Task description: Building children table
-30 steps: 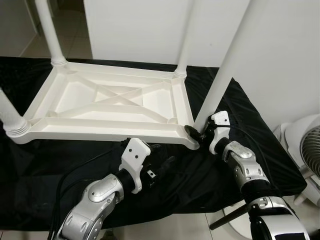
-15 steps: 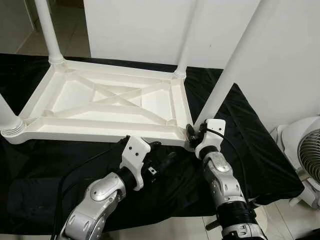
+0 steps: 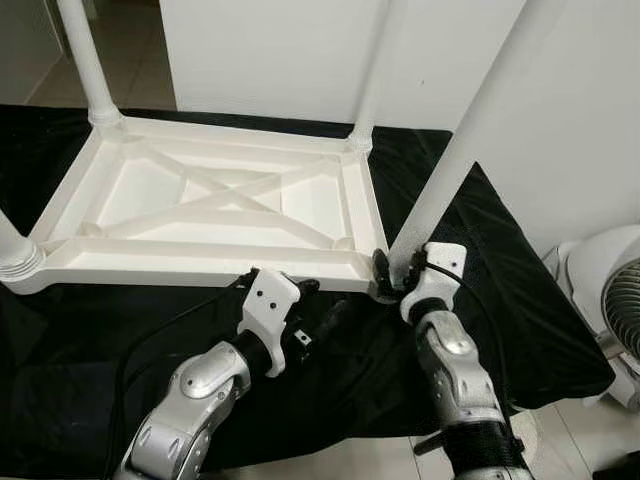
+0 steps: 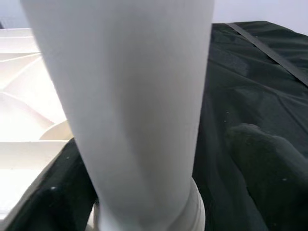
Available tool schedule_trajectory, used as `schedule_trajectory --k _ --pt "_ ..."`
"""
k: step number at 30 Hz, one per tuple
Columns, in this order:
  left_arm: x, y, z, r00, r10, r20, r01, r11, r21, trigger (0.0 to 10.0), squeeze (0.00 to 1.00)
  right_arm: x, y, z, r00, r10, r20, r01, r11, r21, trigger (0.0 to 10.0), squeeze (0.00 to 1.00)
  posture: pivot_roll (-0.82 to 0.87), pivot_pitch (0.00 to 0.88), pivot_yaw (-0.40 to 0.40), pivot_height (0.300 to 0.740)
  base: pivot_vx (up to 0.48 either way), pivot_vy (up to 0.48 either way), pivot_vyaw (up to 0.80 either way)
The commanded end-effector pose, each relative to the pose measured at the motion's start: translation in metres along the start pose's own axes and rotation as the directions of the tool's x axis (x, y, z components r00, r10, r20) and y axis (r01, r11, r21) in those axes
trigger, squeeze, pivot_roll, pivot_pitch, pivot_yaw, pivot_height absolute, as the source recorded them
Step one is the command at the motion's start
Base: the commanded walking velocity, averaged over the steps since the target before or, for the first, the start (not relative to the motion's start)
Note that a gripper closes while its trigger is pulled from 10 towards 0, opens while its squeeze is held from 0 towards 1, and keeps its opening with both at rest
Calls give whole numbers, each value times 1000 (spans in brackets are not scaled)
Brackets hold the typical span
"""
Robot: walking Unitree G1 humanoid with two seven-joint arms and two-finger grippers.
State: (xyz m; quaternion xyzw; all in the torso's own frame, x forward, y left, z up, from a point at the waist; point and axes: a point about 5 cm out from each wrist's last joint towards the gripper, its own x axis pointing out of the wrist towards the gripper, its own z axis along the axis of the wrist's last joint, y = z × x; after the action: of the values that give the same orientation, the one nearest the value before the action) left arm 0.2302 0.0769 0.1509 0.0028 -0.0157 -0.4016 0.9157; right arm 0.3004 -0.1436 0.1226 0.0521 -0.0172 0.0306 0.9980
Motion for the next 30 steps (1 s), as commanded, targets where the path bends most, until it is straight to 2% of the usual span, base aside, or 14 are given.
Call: schedule_trajectory --k 1,6,7,8,10,12,13,14,15,18,19,25,27,30 --pt "0 0 -1 1000 14 1 -14 1000 6 10000 0 -4 -8 1 1000 -20 12 20 1000 -7 10000 1000 148 68 -107 740 0 0 0" --pt "-1 2 0 1000 23 3 -23 1000 13 10000 0 -14 -11 3 1000 0 18 0 1000 -13 10000 1000 149 67 -104 740 0 0 0" --pt "-1 2 0 1000 27 4 -27 1000 16 10000 0 -20 -11 4 1000 19 23 -18 1000 -17 10000 459 146 67 -100 740 0 0 0" --pt "-2 3 0 1000 30 5 -30 999 19 10000 0 -26 -11 6 999 42 23 -41 999 -18 10000 0 145 67 -97 740 0 0 0" --pt "-2 3 0 1000 30 5 -30 999 19 10000 0 -26 -11 6 999 42 23 -41 999 -18 10000 0 145 67 -97 740 0 0 0" --pt "-5 3 0 999 36 4 -36 999 33 10000 0 -41 -12 10 995 92 22 -91 995 -40 10000 0 143 65 -98 740 0 0 0" --pt "-5 3 0 999 36 4 -36 999 33 10000 0 -41 -12 10 995 92 22 -91 995 -40 10000 0 143 65 -98 740 0 0 0" --pt "-6 4 1 999 39 3 -39 998 41 10000 0 -48 -15 12 994 109 20 -108 993 -53 10000 0 142 62 -98 740 0 0 0" --pt "-7 5 2 999 44 7 -44 998 50 10000 0 -54 -17 14 992 128 18 -127 990 -59 6431 0 142 62 -98 740 0 0 0" --pt "-7 5 4 999 48 13 -48 997 59 10000 0 -59 -19 16 989 146 17 -145 988 -60 6431 0 142 62 -98 740 0 0 0" --pt "-7 6 4 999 48 14 -49 997 59 10000 0 -60 -17 17 984 177 21 -176 983 -59 0 0 141 51 -96 740 0 0 0" --pt "-6 7 4 999 45 16 -46 997 64 10000 0 -59 -11 19 961 276 24 -275 961 -38 0 0 146 41 -97 740 0 0 0" --pt "-4 7 5 999 41 19 -43 996 73 10000 0 -55 -4 22 933 360 13 -360 933 -9 0 0 153 36 -102 740 0 0 0" --pt "-3 6 6 999 39 23 -40 996 79 10000 0 -54 0 22 910 415 -5 -415 910 9 0 0 158 38 -106 740 0 0 0"
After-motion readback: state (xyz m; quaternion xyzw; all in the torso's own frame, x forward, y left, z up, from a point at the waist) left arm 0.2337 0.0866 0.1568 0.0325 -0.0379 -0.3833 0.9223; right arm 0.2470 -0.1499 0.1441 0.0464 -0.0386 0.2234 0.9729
